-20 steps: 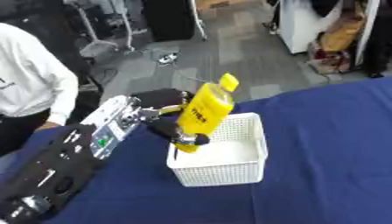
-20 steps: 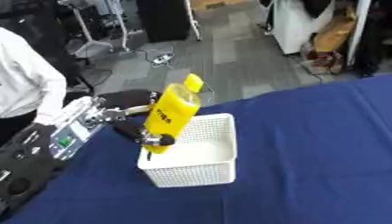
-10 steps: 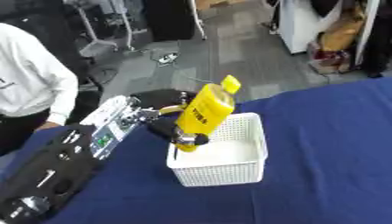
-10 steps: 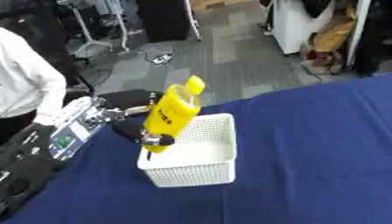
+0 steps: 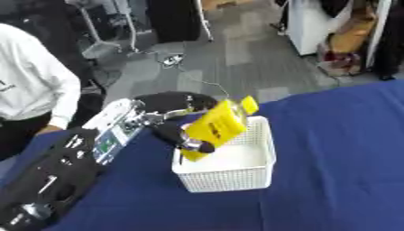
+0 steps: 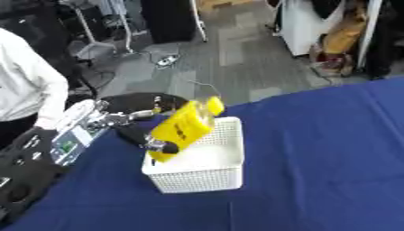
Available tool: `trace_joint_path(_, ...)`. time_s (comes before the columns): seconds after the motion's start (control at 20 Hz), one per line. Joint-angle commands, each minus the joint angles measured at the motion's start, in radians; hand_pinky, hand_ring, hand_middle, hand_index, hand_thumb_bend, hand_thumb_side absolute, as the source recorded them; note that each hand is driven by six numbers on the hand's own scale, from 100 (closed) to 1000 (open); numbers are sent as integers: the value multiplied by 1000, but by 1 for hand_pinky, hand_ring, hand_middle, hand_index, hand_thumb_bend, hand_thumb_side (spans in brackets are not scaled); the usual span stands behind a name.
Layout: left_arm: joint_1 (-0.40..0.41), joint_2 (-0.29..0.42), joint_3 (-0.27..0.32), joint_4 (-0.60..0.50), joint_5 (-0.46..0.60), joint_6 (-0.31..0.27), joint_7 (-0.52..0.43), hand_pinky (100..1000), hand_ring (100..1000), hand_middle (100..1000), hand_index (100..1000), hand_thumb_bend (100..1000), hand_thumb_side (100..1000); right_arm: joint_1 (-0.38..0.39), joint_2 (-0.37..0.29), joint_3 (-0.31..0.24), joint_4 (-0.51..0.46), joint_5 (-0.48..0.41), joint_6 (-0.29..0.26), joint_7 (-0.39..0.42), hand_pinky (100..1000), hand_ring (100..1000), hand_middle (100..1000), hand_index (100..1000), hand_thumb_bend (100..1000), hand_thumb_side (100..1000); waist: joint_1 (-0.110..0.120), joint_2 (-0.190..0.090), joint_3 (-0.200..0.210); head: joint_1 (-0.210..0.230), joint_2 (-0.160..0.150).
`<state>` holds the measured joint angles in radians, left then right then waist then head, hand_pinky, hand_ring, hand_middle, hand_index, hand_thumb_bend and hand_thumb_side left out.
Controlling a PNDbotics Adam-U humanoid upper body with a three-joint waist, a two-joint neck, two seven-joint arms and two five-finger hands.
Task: Pick up objects on the table and place them in the box.
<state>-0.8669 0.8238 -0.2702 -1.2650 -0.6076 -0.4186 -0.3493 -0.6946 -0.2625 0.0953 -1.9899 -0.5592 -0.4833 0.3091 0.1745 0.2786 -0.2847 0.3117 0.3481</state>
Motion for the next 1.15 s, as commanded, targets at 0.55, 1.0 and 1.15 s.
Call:
trace_joint_path(0.55,1,32,27,-12,16,-3,14,1000,1000,1000,1000,934,1000,-18,-2,-6,-10,5,3,-2,379,441,595,778,100,1000,-11,-16,8,-3,-3)
trace_joint_path(1.0,194,58,69,-203,201,4,178,1000,1000,1000,1000,712,1000,1,-22,-11,-10,9,-6,-6,379,439,595,785,100,1000,-23,-30,41,-20,3)
trace_joint_path(1.15,360,78,75,-374,334,30,259,961,1000,1000,1000,683,1000,14,-38,-16,-10,10,-13,-13,378,438,594,785,100,1000,-35,-37,65,-36,8)
